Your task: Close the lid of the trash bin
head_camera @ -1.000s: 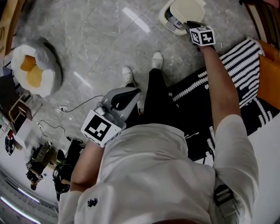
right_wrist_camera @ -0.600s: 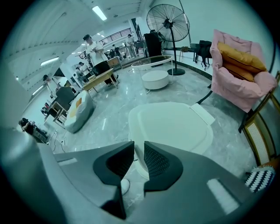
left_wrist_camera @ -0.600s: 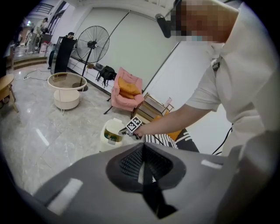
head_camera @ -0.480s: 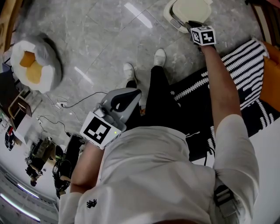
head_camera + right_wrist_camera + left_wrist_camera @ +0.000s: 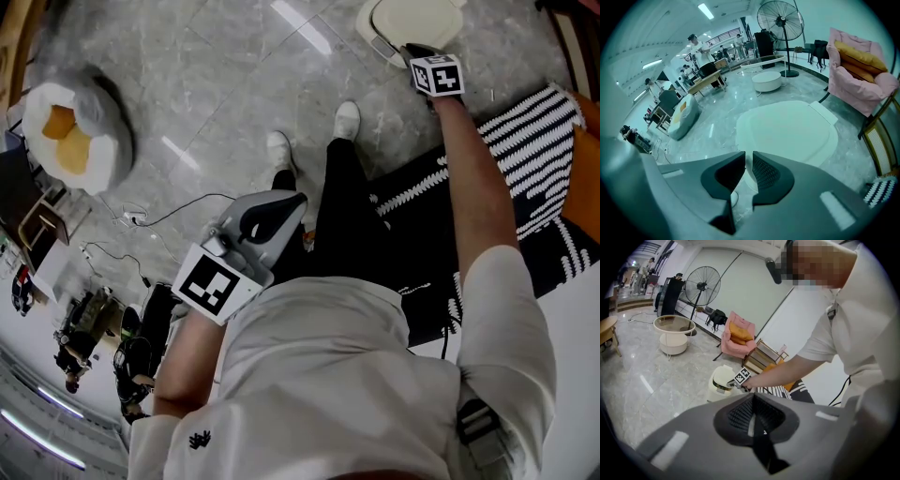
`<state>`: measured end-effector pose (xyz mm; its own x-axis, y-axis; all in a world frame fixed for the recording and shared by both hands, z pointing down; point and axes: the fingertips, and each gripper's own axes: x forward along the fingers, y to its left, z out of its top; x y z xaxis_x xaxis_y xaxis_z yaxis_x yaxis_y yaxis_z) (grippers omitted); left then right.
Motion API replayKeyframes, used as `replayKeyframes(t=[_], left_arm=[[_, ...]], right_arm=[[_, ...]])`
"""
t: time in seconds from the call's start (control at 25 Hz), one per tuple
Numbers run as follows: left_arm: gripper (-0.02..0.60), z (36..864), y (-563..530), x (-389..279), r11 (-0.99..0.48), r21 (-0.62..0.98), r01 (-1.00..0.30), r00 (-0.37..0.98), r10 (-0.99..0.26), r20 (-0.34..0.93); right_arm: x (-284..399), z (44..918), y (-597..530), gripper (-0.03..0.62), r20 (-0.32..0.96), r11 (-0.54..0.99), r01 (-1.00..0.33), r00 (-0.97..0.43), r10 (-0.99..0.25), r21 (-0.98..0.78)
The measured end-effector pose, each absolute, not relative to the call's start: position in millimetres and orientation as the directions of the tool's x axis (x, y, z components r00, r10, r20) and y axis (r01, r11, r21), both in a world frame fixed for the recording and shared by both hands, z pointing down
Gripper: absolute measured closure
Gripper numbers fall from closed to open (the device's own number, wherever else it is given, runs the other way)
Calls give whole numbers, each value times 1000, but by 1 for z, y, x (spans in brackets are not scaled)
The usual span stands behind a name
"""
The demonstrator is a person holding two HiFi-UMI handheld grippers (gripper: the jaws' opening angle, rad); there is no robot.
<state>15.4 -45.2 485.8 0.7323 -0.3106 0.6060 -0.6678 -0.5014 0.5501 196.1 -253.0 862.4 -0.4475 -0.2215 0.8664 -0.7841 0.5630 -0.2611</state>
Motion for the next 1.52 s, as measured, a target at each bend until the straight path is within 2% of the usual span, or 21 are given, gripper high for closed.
replayKeyframes(t=[0.64, 0.88, 1.52], left_arm=[[525, 510, -46, 20, -456, 562, -690, 715, -305, 629], [525, 513, -48, 25, -455, 564, -689, 716, -304, 629], [525, 508, -54, 31, -477, 555, -682, 720, -303, 624]], right_arm=[[195, 904, -250, 566, 885, 570, -783, -422, -197, -247], [198, 908, -249, 586, 880, 583, -774, -432, -198, -249], [193, 905, -251, 588, 875, 584, -768, -444, -191, -263]])
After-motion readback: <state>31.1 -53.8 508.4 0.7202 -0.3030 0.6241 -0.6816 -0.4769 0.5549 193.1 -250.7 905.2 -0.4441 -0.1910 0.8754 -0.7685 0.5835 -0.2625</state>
